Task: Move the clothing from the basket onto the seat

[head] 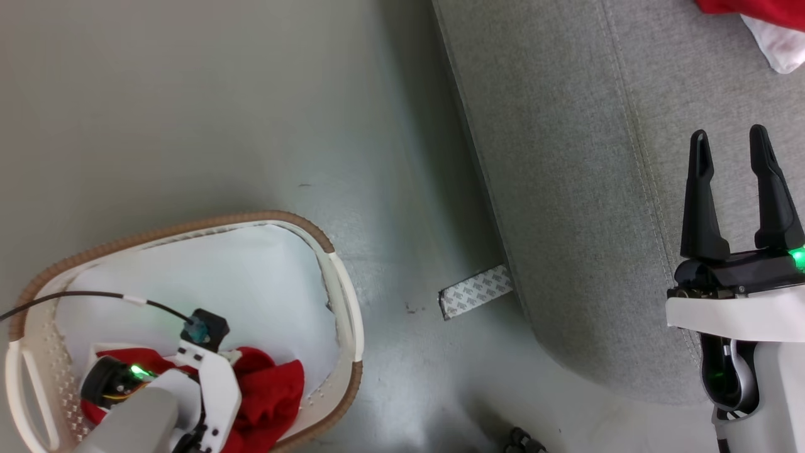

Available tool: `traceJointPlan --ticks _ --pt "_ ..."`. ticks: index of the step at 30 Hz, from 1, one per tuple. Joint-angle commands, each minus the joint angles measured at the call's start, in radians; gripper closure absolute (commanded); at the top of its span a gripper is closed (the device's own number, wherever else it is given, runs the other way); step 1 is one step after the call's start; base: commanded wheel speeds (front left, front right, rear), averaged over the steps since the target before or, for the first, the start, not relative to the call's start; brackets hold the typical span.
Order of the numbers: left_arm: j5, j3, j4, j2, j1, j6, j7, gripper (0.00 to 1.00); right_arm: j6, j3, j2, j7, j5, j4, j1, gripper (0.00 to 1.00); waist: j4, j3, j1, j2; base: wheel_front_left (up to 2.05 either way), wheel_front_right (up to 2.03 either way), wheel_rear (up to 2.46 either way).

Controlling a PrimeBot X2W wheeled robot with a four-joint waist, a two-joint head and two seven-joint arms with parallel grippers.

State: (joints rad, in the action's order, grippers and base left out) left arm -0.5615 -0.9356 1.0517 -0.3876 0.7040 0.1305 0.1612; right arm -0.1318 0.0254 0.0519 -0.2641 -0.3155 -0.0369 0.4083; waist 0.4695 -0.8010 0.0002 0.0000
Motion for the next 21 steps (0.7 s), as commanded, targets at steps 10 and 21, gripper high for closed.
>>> traceJointPlan --ticks 10,21 --pt "-0.099 -0.052 -0.02 0.087 -0.048 0.0 -0.126 1.0 0.002 -0.048 -0.001 0.0 0.067 -0.038 -0.006 0.0 -0.119 0.235 -0.0002 0.0 0.0 0.0 0.0" --pt "-0.208 -0.094 -0.162 0.139 -0.114 0.0 -0.322 1.0 0.002 -0.049 0.065 0.0 0.067 -0.118 -0.086 0.0 -0.284 0.561 -0.0002 0.0 0.0 0.0 0.0"
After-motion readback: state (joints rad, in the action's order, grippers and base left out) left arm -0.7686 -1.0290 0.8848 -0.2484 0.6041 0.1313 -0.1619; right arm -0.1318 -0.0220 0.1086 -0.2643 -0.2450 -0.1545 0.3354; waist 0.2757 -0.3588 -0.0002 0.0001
